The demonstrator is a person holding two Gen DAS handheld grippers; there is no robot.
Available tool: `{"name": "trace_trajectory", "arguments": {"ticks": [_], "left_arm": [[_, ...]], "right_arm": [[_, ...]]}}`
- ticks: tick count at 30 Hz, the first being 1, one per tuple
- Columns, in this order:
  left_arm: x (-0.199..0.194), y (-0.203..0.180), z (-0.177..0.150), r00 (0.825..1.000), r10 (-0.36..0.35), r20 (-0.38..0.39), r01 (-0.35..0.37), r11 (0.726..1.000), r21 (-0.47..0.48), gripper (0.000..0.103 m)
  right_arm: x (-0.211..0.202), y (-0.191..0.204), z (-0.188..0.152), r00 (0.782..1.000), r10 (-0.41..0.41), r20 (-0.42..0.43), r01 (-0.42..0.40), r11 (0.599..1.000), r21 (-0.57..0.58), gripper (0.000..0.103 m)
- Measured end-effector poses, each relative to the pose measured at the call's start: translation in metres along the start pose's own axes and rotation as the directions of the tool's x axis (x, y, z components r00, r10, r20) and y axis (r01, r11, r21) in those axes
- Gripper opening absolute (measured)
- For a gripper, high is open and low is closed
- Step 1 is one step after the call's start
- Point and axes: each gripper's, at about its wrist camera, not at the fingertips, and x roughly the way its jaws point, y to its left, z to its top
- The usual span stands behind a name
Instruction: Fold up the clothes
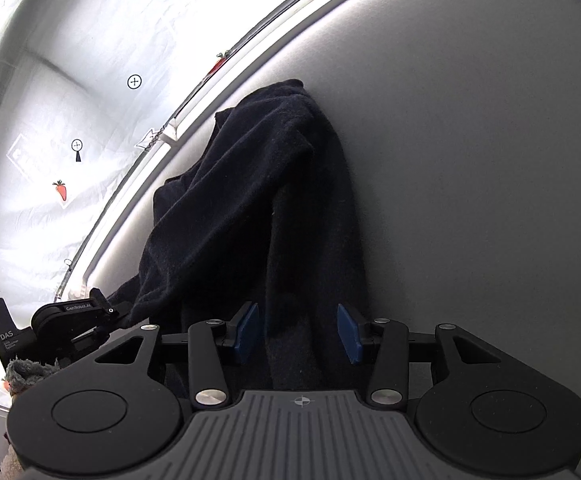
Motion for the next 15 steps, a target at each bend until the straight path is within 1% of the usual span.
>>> {"name": "trace_trajectory", "arguments": {"ticks": [2, 4, 6, 8, 9, 10, 13, 15], "left_arm": [[0.002, 0.001, 0.003, 1.000, -0.011, -0.003, 0.011, 1.000, 0.013, 0.011], [0.004, 0.001, 0.007, 1.000, -0.021, -0.005, 0.021, 0.999, 0.025, 0.011], [0.005, 0.001, 0.014, 0.999, -0.035, -0.002, 0.035, 0.998, 0.055, 0.010], [0.001, 0.000, 0.021, 0.999, -0.048, 0.007, 0.048, 0.996, 0.077, 0.010], [-0.001, 0.000, 0.024, 0.998, -0.054, 0.011, 0.053, 0.995, 0.082, 0.010], [-0.003, 0.001, 0.027, 0.998, -0.060, 0.015, 0.059, 0.995, 0.083, 0.010], [-0.012, 0.005, 0.033, 0.997, -0.074, 0.025, 0.072, 0.994, 0.080, 0.010], [-0.018, 0.006, 0.041, 0.995, -0.088, 0.043, 0.083, 0.992, 0.100, 0.010]], "right_arm": [[0.002, 0.007, -0.012, 0.999, -0.047, 0.005, 0.047, 0.997, -0.053, 0.050], [0.005, 0.016, -0.021, 0.998, -0.067, 0.005, 0.067, 0.993, -0.102, 0.049], [0.015, 0.028, -0.031, 0.994, -0.108, -0.024, 0.103, 0.983, -0.149, 0.049], [0.016, 0.032, -0.040, 0.990, -0.138, -0.015, 0.133, 0.975, -0.178, 0.034], [0.016, 0.035, -0.044, 0.990, -0.143, -0.005, 0.140, 0.972, -0.187, 0.014], [0.015, 0.039, -0.045, 0.990, -0.142, 0.006, 0.140, 0.972, -0.186, 0.007], [0.008, 0.050, -0.050, 0.989, -0.139, 0.053, 0.147, 0.968, -0.203, 0.006], [0.000, 0.061, -0.053, 0.985, -0.147, 0.094, 0.167, 0.951, -0.259, 0.006]]}}
